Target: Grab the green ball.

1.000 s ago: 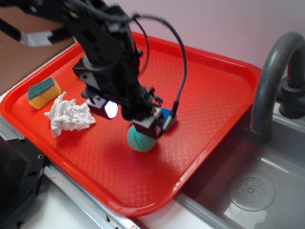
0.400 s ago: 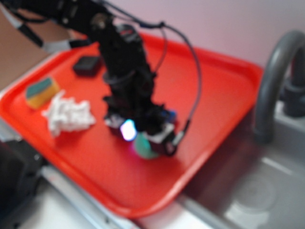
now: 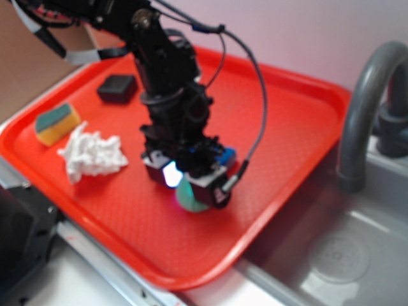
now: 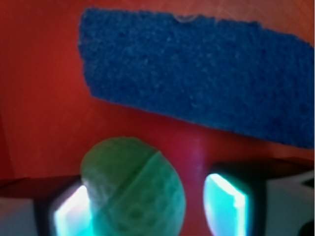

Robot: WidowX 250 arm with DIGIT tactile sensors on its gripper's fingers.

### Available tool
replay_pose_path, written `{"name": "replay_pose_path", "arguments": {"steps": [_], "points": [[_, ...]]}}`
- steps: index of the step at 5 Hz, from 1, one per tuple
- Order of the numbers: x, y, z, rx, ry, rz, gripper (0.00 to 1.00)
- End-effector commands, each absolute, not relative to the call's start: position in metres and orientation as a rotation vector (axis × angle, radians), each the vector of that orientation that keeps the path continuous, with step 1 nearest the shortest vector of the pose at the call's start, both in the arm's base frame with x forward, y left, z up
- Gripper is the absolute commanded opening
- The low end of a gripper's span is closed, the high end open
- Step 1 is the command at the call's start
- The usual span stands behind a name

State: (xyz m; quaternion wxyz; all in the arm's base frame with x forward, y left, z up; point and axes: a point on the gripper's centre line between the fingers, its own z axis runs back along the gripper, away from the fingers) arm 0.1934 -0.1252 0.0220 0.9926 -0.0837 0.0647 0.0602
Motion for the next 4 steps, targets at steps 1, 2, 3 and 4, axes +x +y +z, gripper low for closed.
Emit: {"name": "replay_pose_path", "arguments": {"steps": [1,2,3,4], "points": [[0.188,-0.13,0.024,-0.11,0.093,0.092,0.0],[0.188,-0.128,0.033,-0.065,0.053,0.149,0.0],[0.189,-0.111,0.077,-0.043,-0.045,0.284,0.0],[0.188,-0.083,0.125,-0.139,-0.176,0.416,0.0]]}}
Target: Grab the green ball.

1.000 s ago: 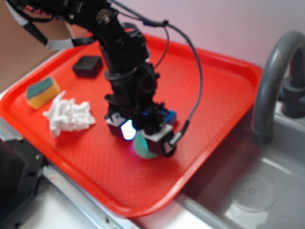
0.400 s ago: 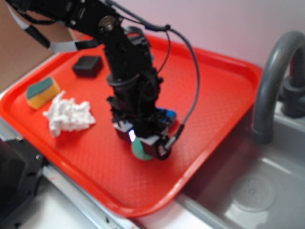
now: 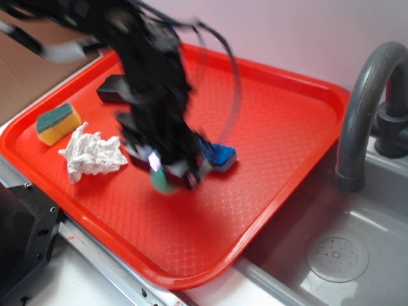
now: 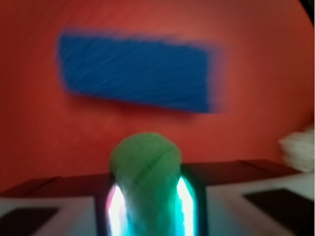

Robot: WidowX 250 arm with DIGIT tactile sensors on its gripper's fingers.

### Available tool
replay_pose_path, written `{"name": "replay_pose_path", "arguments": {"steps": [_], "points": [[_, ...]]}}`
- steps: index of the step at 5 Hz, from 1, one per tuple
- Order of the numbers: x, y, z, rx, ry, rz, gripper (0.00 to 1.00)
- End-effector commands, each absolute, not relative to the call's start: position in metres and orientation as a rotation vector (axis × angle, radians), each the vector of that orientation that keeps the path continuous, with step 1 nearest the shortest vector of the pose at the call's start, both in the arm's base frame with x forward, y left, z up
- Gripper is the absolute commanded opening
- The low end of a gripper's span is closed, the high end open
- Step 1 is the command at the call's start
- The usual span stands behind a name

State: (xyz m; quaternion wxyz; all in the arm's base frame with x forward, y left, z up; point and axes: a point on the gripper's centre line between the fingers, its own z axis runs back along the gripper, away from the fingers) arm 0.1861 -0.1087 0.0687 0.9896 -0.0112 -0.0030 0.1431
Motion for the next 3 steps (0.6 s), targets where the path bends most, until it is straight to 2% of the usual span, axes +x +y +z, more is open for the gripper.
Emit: {"name": "replay_pose_path", "arguments": {"steps": [1,2,3], "points": [[0.179,-0.056,0.173,-0.217,-0.256,0.523,0.0],[0.174,-0.032,0.222,-0.235,-0.284,0.613,0.0],[0.179,-0.035,0.21,-0.137,-0.275,0.613,0.0]]}}
